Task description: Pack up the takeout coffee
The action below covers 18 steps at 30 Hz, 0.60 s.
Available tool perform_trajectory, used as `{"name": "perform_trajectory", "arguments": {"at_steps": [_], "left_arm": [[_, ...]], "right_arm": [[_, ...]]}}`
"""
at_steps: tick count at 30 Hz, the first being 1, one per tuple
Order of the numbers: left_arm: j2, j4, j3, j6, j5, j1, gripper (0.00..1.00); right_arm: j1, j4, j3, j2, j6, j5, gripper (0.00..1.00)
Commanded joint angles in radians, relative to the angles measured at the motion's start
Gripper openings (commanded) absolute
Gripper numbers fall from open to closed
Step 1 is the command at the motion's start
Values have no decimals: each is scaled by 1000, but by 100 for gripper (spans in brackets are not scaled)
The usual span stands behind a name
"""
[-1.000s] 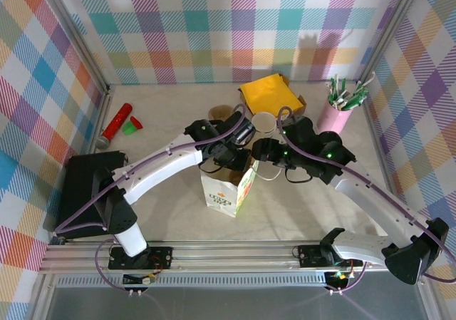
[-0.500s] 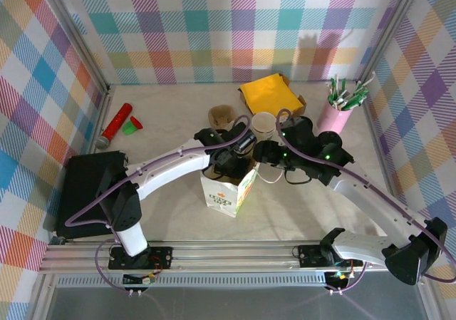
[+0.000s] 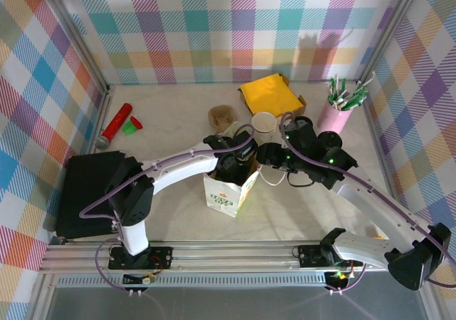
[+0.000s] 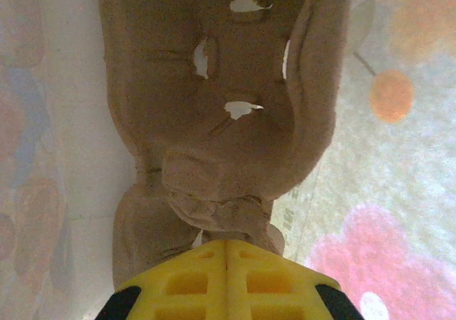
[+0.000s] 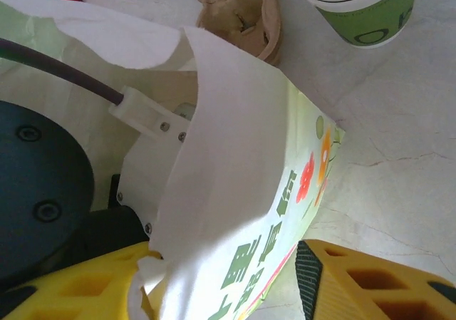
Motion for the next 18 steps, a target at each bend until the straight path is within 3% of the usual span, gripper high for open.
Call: {"name": "perform_trajectory", "arguments": {"at_steps": [1, 18], "left_arm": [[22, 15, -31, -21, 16, 8, 2], [71, 106, -129, -68, 63, 10, 0]], "right_arm": [[-2, 31, -6, -19, -7, -12, 54], [-3, 66, -18, -54, 1, -11, 49]]}}
